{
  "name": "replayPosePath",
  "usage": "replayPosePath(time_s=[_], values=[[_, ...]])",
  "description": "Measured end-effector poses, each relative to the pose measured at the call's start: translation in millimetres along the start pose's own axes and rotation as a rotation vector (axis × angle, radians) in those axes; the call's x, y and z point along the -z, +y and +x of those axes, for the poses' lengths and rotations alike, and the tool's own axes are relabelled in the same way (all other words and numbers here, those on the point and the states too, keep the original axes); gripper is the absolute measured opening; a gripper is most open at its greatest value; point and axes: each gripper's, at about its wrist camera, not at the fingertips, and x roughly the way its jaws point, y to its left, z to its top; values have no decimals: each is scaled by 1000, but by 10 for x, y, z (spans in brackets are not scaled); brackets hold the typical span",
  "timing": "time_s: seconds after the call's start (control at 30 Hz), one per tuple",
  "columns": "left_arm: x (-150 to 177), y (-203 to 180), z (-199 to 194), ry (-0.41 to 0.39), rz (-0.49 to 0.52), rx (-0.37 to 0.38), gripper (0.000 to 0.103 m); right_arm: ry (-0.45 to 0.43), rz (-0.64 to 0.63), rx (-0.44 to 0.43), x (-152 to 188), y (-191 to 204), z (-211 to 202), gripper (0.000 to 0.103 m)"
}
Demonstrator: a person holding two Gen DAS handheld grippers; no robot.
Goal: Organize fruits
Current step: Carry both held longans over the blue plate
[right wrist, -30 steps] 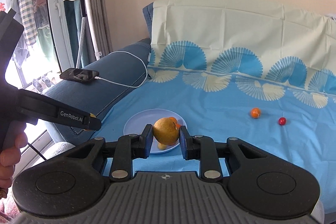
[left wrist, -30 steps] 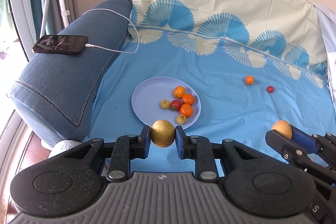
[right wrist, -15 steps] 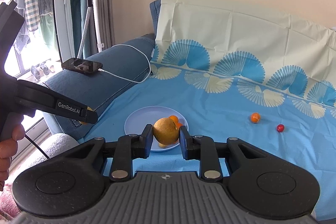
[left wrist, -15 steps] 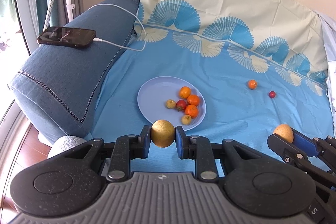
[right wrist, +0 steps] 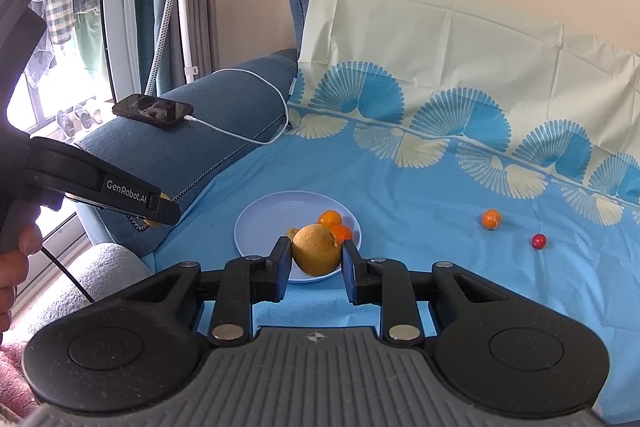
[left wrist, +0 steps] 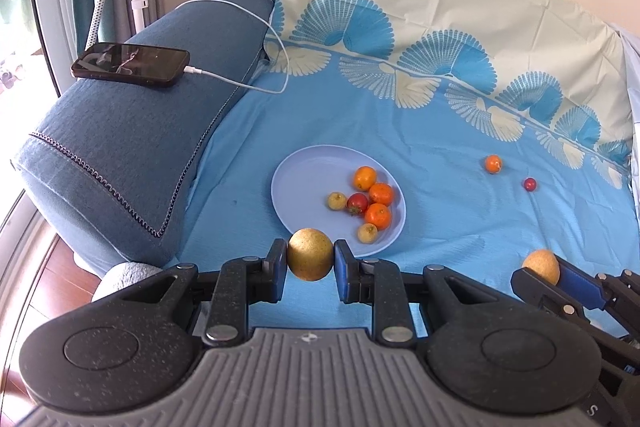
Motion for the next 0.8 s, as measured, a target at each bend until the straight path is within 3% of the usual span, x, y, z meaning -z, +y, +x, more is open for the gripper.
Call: replayPosePath(time_s=[0.33,0.8], values=[[-305,48,375,18,-31,-12,27,31,17,10,-75,-35,446,28],[-747,-11,1327,74,-29,-30,27,138,50,-15,-206,-105,1590,28]])
